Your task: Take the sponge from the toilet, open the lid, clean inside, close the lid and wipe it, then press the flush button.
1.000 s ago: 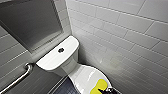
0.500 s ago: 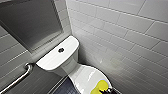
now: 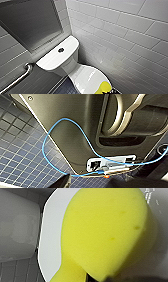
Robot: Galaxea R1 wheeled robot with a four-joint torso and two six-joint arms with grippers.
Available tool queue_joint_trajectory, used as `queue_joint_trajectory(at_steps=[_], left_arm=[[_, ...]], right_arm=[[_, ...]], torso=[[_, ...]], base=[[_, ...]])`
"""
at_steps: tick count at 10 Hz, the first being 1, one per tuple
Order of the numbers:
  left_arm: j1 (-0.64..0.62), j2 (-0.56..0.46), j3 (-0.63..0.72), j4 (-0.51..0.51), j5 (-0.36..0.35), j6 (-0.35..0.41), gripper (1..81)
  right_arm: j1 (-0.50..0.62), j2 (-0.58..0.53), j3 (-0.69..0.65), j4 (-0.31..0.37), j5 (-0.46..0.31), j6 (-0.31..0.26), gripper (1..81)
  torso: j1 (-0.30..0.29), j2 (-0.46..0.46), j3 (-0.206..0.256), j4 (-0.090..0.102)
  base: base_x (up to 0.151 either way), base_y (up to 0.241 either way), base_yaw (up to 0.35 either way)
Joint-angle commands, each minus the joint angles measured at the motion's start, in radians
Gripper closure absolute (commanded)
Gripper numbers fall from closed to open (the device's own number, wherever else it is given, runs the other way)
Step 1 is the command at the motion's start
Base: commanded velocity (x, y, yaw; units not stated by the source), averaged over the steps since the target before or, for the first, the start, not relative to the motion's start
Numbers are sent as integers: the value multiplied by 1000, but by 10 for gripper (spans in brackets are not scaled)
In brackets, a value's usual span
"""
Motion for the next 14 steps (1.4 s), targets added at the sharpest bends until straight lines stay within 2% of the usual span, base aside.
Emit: queue_joint_trajectory(at_steps=[1, 3, 8, 10, 14], left_arm=[[29, 11, 2, 0, 85, 5, 10], [19, 14, 2, 0, 85, 5, 10], [-12, 17, 25, 3, 75, 8, 10], [-24, -1, 74, 5, 76, 8, 10], [-80, -64, 199, 5, 79, 3, 10]], right_arm=[[97, -200, 267, -19, 7, -7, 811], [67, -319, 380, -21, 20, -14, 811], [-150, -470, 346, -25, 37, -10, 811], [-221, -489, 326, -30, 26, -7, 811], [-401, -449, 189, -91, 21, -4, 811]], torso=[[0, 0, 0, 0], [0, 0, 0, 0], [0, 0, 0, 0], [0, 0, 0, 0], [0, 0, 0, 0]], base=[[0, 0, 0], [0, 0, 0], [0, 0, 0], [0, 0, 0], [0, 0, 0]])
